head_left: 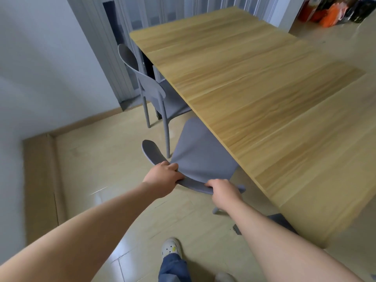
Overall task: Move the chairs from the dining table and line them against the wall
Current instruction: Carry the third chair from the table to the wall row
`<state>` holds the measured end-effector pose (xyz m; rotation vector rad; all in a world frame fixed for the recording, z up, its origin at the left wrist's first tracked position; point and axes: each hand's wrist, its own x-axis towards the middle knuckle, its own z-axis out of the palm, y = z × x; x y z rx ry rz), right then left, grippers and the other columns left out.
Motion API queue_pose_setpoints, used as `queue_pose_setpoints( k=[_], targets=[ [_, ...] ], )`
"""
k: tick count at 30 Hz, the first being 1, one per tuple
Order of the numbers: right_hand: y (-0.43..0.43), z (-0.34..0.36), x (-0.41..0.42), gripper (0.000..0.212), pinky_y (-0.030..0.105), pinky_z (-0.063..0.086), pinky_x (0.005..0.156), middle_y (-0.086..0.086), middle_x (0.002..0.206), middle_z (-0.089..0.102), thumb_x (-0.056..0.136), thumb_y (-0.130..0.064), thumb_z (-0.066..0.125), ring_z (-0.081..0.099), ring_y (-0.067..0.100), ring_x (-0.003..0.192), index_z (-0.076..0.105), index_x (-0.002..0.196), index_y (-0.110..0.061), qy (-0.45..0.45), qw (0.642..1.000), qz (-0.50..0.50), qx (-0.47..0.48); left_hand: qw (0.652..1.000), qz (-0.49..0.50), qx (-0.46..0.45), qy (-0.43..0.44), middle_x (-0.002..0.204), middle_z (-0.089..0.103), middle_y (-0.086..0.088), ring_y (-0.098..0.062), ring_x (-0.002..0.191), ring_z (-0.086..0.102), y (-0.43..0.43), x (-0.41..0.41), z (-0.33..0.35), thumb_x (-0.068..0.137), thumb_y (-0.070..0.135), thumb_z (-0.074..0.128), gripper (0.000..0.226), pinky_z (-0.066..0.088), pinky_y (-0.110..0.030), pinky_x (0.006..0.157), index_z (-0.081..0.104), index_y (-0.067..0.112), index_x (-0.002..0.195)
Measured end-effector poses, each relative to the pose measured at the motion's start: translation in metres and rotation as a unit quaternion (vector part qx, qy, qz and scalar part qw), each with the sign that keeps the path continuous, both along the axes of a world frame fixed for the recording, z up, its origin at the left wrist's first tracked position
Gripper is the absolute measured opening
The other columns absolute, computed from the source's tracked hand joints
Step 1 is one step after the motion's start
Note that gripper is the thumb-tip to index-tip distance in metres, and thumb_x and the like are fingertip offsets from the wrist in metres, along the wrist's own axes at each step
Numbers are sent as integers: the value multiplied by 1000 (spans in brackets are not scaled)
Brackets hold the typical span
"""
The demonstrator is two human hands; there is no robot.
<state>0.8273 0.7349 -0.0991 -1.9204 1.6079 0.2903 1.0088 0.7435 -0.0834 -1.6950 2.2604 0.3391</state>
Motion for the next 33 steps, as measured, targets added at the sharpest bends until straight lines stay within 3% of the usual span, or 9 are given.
queue_pose_setpoints(
  k=[4,6,8,10,13,18,22,26,33],
  targets=[
    [25,3,-9,57,34,49,86,9,130,60,84,9,38,56,31,120,55,130,-20,3,998,55,10,998,63,8,-10,124,52,-3,-27,111,49,42,-8,-6,98,8,36,45,44,-32,86,50,29,134],
    [41,5,-15,52,33,46,79,9,126,60,84,9,38,57,32,113,58,124,-18,7,996,93,12,994,105,14,-16,125,51,-3,-27,112,49,71,-17,-10,97,5,36,48,45,-33,86,50,30,135],
    [56,5,-21,42,28,38,64,10,114,59,83,9,40,51,29,94,60,109,-17,13,991,133,23,990,139,19,-21,126,51,-3,-28,112,49,98,-29,-13,95,2,36,50,44,-30,77,50,29,135],
    [72,6,-32,35,25,30,52,10,99,52,82,11,41,40,25,86,55,82,-21,27,983,177,30,985,170,19,-34,126,51,-3,-28,114,49,129,-48,-13,94,0,35,52,35,-25,56,50,28,135],
    [91,0,-53,41,24,18,45,2,82,39,75,15,36,35,24,84,25,58,-21,37,975,218,32,976,212,20,-48,127,51,-5,-29,115,50,167,-80,-15,93,-2,35,52,32,-29,66,49,24,136],
    [136,-12,-95,39,25,18,48,4,89,37,48,9,18,30,23,80,35,70,-18,44,958,278,42,968,239,51,-50,123,58,-8,-30,113,55,230,-132,-25,90,-4,37,43,44,-35,78,53,15,126],
    [171,-24,-127,50,28,32,62,7,100,49,78,13,31,38,24,86,54,113,-14,24,958,284,37,965,247,67,-48,123,58,-9,-30,114,54,272,-165,-31,90,-5,36,42,44,-36,79,52,12,124],
    [204,-23,-149,26,25,18,48,6,92,40,81,7,34,32,25,83,38,93,-15,32,956,290,25,965,244,75,-60,125,60,-8,-31,116,56,301,-189,-36,91,-5,37,41,47,-37,87,52,12,126],
    [260,-32,-184,17,26,18,46,1,64,22,86,1,36,35,26,82,29,81,-14,37,946,321,-26,967,235,62,-70,122,66,-6,-29,113,62,359,-225,-51,90,-4,41,42,49,-36,87,56,13,125]
  ],
)
